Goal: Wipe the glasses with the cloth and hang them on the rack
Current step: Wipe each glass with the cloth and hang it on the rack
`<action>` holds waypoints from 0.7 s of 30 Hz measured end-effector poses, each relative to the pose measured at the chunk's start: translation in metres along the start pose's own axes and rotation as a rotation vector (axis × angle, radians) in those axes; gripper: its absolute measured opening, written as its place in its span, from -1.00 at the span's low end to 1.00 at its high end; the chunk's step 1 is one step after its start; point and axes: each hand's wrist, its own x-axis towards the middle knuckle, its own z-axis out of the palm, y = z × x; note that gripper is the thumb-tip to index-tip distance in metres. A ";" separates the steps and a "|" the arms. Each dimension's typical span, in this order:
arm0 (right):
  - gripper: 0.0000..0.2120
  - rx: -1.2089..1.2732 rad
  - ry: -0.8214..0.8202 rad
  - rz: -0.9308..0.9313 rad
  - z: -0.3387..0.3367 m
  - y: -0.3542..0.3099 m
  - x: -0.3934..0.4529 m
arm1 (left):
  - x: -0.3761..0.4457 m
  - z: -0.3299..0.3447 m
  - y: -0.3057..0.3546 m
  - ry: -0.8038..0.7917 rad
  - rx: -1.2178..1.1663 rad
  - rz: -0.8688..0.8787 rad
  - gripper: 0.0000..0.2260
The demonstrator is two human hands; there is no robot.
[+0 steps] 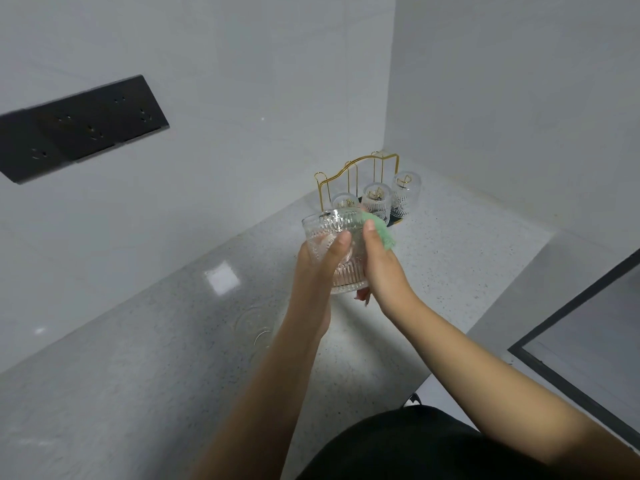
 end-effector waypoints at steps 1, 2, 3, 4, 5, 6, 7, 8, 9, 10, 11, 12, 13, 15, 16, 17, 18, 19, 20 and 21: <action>-0.47 -0.004 -0.002 0.054 -0.002 0.002 0.001 | 0.000 0.000 0.001 -0.003 0.003 0.003 -0.54; -0.46 0.010 0.003 0.043 -0.002 0.004 0.001 | 0.001 0.000 0.001 0.011 0.023 0.006 -0.54; -0.53 0.026 0.009 -0.026 0.001 0.004 -0.002 | 0.003 -0.001 0.002 0.045 0.054 0.005 -0.55; -0.61 0.023 0.002 -0.115 0.004 0.004 -0.006 | 0.005 -0.002 0.003 0.106 0.095 -0.007 -0.53; -0.62 0.008 -0.011 -0.198 0.008 0.003 -0.009 | 0.007 -0.003 0.003 0.165 0.129 -0.021 -0.51; -0.57 -0.018 -0.022 -0.272 0.011 0.005 -0.011 | 0.009 -0.005 0.003 0.194 0.143 -0.034 -0.48; -0.52 -0.044 -0.021 -0.333 0.014 0.004 -0.012 | 0.009 -0.006 0.002 0.200 0.127 -0.048 -0.46; -0.49 -0.071 -0.008 -0.372 0.015 0.005 -0.011 | 0.009 -0.005 0.003 0.207 0.109 -0.066 -0.44; -0.48 -0.082 0.009 -0.396 0.014 0.004 -0.010 | 0.007 -0.003 0.005 0.204 0.094 -0.076 -0.41; -0.50 -0.067 0.019 -0.388 0.012 0.005 -0.008 | 0.005 -0.002 0.006 0.191 0.092 -0.078 -0.38; -0.56 -0.024 0.020 -0.340 0.009 0.002 -0.007 | 0.005 -0.001 0.005 0.165 0.106 -0.065 -0.39; -0.67 0.045 0.018 -0.241 0.006 -0.002 -0.005 | 0.004 0.001 0.006 0.130 0.111 -0.047 -0.43; -0.77 0.073 0.024 -0.155 0.004 -0.004 -0.004 | 0.003 0.002 0.006 0.103 0.098 -0.035 -0.49; -0.80 0.049 0.042 -0.094 0.002 -0.005 -0.002 | 0.005 0.003 0.006 0.069 0.070 -0.024 -0.52; -0.78 0.061 0.037 -0.095 0.003 -0.005 -0.004 | 0.006 0.003 0.005 0.065 0.084 -0.020 -0.52; -0.68 0.064 0.037 -0.143 0.004 -0.005 -0.006 | 0.008 0.002 0.004 0.072 0.114 -0.007 -0.54; -0.58 0.029 0.042 -0.209 0.006 -0.002 -0.007 | 0.010 0.001 0.005 0.093 0.154 0.006 -0.57; -0.53 0.005 0.032 -0.275 0.009 0.000 -0.009 | 0.012 -0.002 0.004 0.129 0.188 0.009 -0.58; -0.51 -0.011 0.024 -0.327 0.012 0.003 -0.011 | 0.014 -0.004 0.003 0.160 0.211 -0.007 -0.58; -0.48 -0.029 0.006 -0.370 0.014 0.006 -0.012 | 0.016 -0.005 0.002 0.177 0.205 -0.032 -0.56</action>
